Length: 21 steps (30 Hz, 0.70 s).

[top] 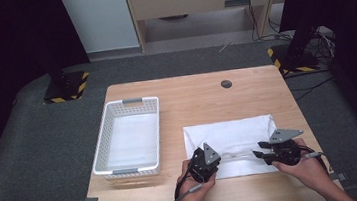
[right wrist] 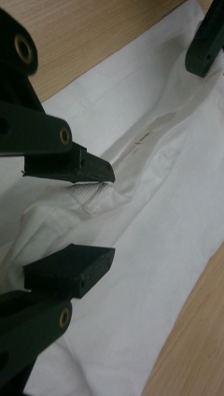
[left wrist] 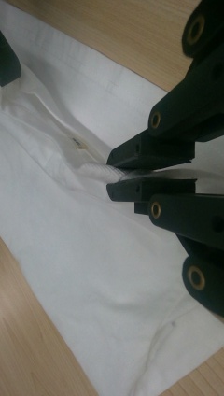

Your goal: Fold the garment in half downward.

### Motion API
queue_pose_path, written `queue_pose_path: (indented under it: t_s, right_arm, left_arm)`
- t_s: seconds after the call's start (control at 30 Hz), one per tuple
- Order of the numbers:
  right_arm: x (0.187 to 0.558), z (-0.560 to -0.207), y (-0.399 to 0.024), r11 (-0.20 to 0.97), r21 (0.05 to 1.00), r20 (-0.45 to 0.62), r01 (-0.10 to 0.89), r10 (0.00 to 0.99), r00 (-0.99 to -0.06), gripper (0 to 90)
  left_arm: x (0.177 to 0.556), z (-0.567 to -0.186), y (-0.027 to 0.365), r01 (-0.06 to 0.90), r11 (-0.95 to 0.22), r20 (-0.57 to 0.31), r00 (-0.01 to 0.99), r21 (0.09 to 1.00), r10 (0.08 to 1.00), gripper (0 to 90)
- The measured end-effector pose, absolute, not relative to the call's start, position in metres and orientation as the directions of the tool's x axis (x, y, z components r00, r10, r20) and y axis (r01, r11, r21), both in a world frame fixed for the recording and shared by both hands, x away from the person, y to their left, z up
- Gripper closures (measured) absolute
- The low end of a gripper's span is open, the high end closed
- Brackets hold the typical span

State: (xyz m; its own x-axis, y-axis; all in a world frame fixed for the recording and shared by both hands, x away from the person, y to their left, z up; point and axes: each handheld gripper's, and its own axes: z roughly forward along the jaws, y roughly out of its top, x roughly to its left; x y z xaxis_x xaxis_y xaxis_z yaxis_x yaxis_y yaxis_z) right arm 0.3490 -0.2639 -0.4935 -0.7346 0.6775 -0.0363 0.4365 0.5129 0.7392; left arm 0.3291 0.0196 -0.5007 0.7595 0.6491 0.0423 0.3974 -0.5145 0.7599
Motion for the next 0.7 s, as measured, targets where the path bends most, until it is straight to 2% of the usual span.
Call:
queue_pose_path:
  t_s: [0.07, 0.2, 0.3, 0.47, 0.7]
  right_arm:
    - [0.348, -0.494, -0.265, 0.524, 0.739, -0.056, 0.423, 0.674, -0.737, 49.1]
    - [0.343, -0.497, -0.263, 0.562, 0.727, -0.091, 0.396, 0.650, -0.755, 49.5]
    - [0.342, -0.500, -0.259, 0.590, 0.711, -0.119, 0.383, 0.638, -0.761, 60.4]
    - [0.340, -0.498, -0.257, 0.591, 0.707, -0.104, 0.388, 0.630, -0.769, 76.5]
    - [0.332, -0.489, -0.258, 0.583, 0.722, -0.104, 0.374, 0.625, -0.773, 80.4]
  left_arm:
    - [0.330, -0.501, 0.021, 0.406, -0.509, 0.032, 0.757, 0.759, 0.652, 83.1]
    - [0.329, -0.500, 0.021, 0.404, -0.510, 0.033, 0.759, 0.759, 0.650, 83.4]
    - [0.329, -0.500, 0.020, 0.404, -0.507, 0.031, 0.759, 0.762, 0.650, 83.4]
    - [0.326, -0.500, 0.020, 0.404, -0.508, 0.028, 0.762, 0.761, 0.647, 83.4]
    - [0.322, -0.501, 0.023, 0.412, -0.495, 0.011, 0.760, 0.765, 0.650, 83.2]
